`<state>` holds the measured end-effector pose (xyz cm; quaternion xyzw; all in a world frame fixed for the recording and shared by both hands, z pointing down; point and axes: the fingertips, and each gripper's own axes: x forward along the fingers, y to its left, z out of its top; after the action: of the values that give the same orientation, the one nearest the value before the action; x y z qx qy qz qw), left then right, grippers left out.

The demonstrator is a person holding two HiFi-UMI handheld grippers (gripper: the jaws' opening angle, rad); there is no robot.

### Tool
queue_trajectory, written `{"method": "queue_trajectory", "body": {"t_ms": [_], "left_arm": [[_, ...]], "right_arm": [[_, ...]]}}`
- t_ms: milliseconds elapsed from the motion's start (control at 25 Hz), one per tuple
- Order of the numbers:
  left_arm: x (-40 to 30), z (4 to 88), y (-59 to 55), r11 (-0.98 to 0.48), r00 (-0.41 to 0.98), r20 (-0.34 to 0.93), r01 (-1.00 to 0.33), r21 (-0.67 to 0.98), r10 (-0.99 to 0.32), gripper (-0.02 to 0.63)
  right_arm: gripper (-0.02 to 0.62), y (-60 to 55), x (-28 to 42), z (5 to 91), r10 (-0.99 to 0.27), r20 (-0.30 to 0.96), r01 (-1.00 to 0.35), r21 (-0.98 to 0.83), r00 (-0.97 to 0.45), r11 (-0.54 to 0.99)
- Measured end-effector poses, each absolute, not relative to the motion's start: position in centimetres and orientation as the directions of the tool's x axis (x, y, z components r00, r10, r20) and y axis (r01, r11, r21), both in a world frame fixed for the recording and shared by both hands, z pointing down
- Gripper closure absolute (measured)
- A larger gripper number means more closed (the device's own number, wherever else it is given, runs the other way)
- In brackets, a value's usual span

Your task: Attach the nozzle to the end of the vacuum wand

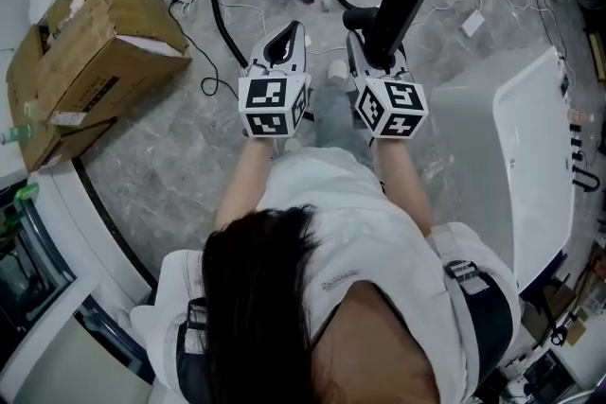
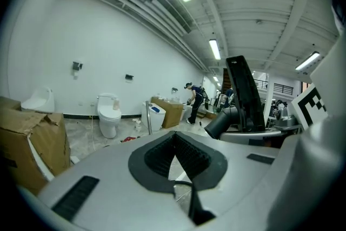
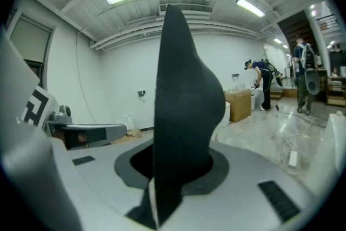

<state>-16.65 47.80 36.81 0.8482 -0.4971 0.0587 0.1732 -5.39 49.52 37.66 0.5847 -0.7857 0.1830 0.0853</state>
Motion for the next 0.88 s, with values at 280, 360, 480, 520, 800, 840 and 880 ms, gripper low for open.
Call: {"method": "queue_trajectory", "body": {"t_ms": [280,360,480,520,800,840,880], "left_arm": [[-13.1,36.8,39.4,-0.409,0.466,0.292,-0.881,0.238,-0.835,0.604],[-12.1,36.9,37.5,-0.407,0.469,0.297,-0.879,0.247,-0.832,0.604],[-10.8,37.0,35.1,-0.395,0.465,0.309,-0.88,0.264,-0.829,0.604],[-10.4,37.1,34.2,-0.387,0.459,0.316,-0.883,0.265,-0.83,0.604],[-8.5,37.7,30.2,-0.364,0.433,0.356,-0.898,0.247,-0.828,0.604],[-8.4,37.8,29.7,-0.359,0.429,0.36,-0.9,0.247,-0.828,0.604],[-8.3,37.8,29.1,-0.353,0.424,0.363,-0.902,0.248,-0.83,0.604]], "right_arm": [[0.489,40.3,-2.0,38.0,-0.863,0.38,-0.942,-0.187,-0.332,0.28],[0.489,37.9,-1.4,38.2,-0.853,0.388,-0.936,-0.196,-0.349,0.294],[0.489,35.3,-0.1,38.3,-0.841,0.4,-0.93,-0.206,-0.364,0.304],[0.489,34.4,0.3,38.2,-0.839,0.402,-0.929,-0.203,-0.367,0.309],[0.489,29.9,2.5,38.4,-0.824,0.419,-0.922,-0.221,-0.383,0.317],[0.489,29.5,2.7,38.4,-0.822,0.42,-0.922,-0.223,-0.384,0.316],[0.489,29.0,2.9,38.5,-0.821,0.421,-0.922,-0.223,-0.385,0.318]]}}
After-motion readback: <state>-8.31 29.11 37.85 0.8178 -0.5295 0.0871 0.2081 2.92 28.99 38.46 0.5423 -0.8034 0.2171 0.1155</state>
